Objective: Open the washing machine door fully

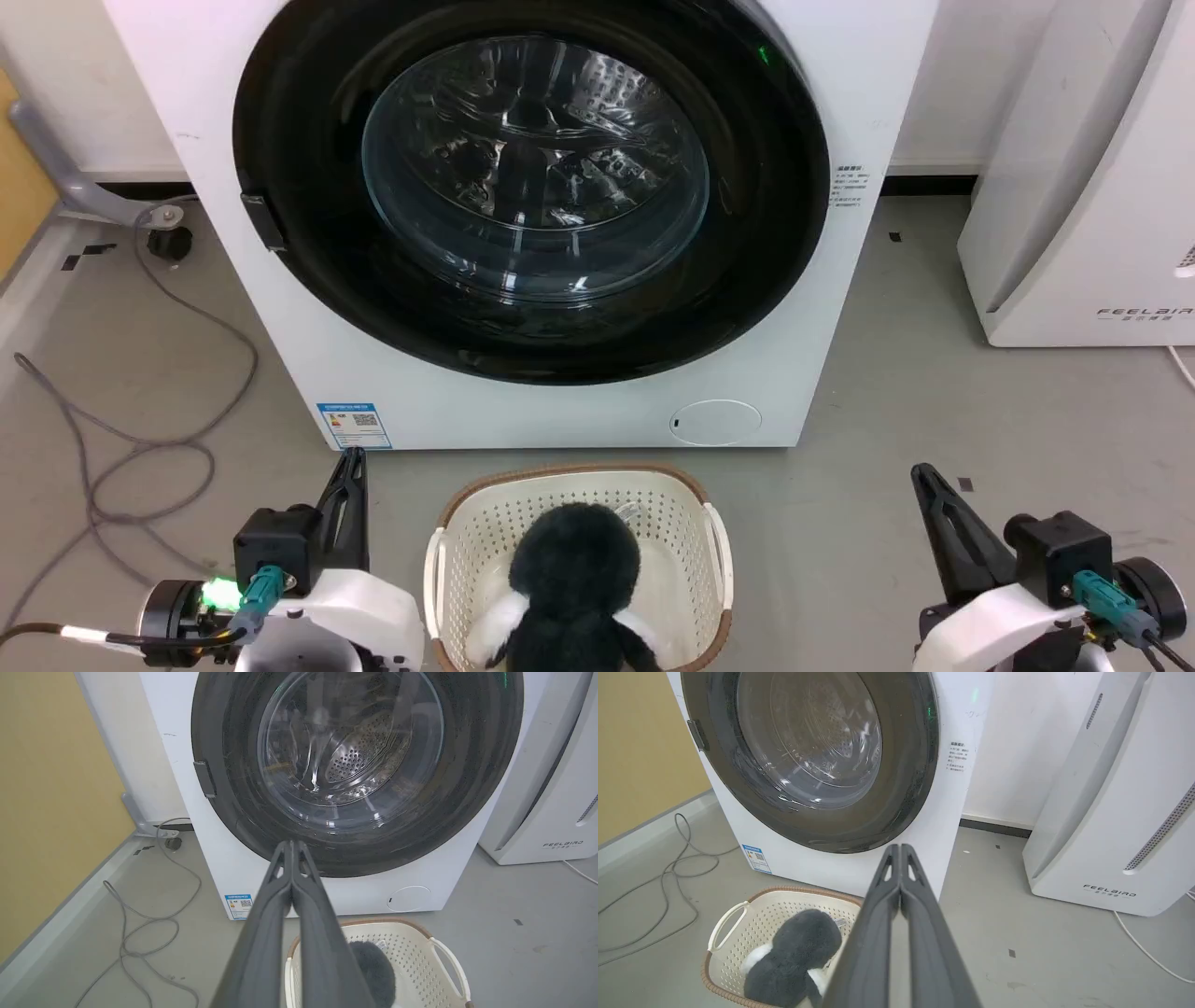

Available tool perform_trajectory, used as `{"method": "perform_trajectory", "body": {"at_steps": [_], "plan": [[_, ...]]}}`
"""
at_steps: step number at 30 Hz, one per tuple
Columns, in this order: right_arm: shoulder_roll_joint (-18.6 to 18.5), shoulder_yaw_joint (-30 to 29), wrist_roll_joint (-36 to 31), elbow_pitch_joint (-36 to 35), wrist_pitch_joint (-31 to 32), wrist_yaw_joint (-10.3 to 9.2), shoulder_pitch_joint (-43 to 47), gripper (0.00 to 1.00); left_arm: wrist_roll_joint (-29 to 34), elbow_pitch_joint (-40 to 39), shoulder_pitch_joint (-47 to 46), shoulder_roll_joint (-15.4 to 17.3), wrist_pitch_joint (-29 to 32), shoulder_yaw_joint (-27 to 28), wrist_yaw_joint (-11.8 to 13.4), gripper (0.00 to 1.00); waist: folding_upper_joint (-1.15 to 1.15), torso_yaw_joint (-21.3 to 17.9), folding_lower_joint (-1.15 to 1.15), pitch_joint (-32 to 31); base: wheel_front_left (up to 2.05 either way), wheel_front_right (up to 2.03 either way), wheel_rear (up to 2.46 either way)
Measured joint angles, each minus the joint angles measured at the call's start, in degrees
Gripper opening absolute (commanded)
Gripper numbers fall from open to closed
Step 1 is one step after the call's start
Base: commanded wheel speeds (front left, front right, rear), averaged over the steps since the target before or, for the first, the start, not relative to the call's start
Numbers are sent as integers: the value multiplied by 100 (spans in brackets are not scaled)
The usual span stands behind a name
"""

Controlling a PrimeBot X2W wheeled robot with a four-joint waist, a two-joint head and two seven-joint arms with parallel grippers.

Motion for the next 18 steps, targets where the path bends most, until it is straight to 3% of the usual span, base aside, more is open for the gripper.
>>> {"method": "perform_trajectory", "body": {"at_steps": [18], "plan": [[2, 1, 0, -1, 0, 0, 0, 0, 0, 0, 0, 0, 0, 0, 0, 0, 0, 0, 0, 0, 0, 0, 0]]}}
